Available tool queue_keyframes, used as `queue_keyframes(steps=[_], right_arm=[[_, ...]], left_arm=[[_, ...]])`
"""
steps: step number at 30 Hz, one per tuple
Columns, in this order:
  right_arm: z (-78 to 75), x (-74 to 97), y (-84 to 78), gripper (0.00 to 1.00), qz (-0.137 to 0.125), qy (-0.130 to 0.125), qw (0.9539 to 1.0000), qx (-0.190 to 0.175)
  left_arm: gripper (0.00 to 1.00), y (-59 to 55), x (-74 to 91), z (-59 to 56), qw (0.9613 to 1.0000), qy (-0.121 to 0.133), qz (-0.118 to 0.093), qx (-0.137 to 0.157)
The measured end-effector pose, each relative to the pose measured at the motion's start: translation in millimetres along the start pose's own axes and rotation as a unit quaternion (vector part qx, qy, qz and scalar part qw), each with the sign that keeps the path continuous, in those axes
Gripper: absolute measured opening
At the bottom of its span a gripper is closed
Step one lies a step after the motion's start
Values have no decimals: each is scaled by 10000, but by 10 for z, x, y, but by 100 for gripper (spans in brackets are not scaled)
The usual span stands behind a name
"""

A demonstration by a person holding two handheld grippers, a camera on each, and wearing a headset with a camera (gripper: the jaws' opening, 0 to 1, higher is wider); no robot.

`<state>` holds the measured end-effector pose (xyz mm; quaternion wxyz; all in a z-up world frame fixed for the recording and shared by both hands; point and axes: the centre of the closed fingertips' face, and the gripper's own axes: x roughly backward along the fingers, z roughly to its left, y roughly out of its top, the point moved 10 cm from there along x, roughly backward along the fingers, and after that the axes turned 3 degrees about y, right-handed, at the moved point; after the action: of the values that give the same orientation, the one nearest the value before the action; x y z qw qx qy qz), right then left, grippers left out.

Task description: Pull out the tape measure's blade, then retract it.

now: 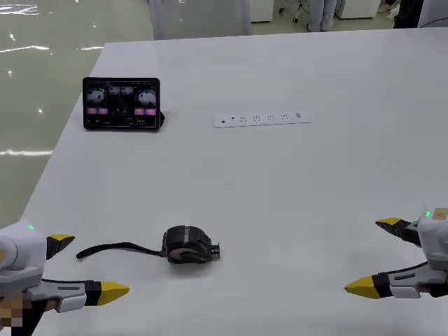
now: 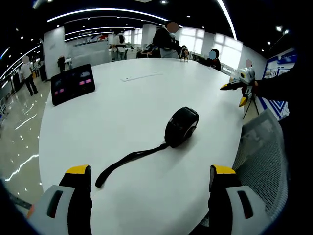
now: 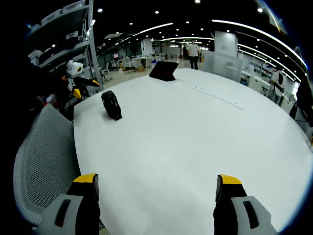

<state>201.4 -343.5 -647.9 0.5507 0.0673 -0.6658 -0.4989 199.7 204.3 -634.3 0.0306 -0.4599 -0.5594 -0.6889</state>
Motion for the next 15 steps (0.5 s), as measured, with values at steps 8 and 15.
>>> queue_keyframes(steps=[8,15], right_arm=[[-56,177,-53,99,49,-122,9999,-65],[-88,268,-113,99,122,-153,9997,-130]], left_arm=[[99,26,-16,28,9998,-193,9,92],[99,25,-17,64,9998,-188,19,104]])
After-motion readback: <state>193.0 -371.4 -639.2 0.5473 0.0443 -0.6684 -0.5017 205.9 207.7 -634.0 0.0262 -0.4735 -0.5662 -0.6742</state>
